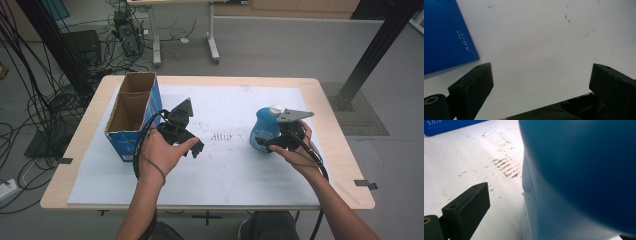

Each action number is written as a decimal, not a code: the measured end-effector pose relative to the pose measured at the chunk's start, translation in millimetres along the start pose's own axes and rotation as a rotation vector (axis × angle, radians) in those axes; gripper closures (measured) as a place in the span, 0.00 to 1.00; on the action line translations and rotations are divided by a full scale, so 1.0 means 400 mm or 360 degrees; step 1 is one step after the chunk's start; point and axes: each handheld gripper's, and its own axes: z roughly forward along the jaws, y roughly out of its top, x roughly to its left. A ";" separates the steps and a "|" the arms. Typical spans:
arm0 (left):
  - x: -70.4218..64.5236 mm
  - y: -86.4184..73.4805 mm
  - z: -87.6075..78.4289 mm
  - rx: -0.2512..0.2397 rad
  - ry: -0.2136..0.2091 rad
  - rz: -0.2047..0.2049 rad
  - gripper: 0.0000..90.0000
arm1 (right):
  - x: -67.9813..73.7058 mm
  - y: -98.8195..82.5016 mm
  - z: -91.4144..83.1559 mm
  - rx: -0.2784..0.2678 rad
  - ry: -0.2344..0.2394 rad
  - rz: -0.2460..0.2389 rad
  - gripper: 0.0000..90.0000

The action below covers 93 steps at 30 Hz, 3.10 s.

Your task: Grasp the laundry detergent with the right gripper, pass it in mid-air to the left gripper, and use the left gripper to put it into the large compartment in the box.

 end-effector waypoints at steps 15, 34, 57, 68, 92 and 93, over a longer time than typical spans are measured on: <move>-0.001 0.001 -0.005 -0.0005 0.0000 0.0003 0.06 | 0.000 0.000 0.000 -0.0004 0.0000 0.0006 0.03; -0.002 0.003 -0.007 -0.0003 -0.0002 0.0006 0.06 | -0.002 -0.001 0.003 0.0010 -0.0001 0.0013 0.03; -0.002 0.001 -0.009 -0.0007 0.0006 0.0004 0.06 | -0.004 -0.004 0.003 0.0010 -0.0020 0.0024 0.12; -0.004 -0.001 -0.010 -0.0013 0.0003 0.0003 0.06 | -0.012 -0.020 0.010 0.0018 -0.0017 0.0054 0.25; 0.001 -0.002 -0.011 -0.0014 0.0015 0.0000 0.06 | -0.023 -0.025 0.019 0.0019 0.0002 0.0057 0.44; 0.000 -0.003 -0.011 -0.0017 0.0013 -0.0002 0.06 | -0.023 -0.025 0.019 0.0017 0.0003 0.0054 0.44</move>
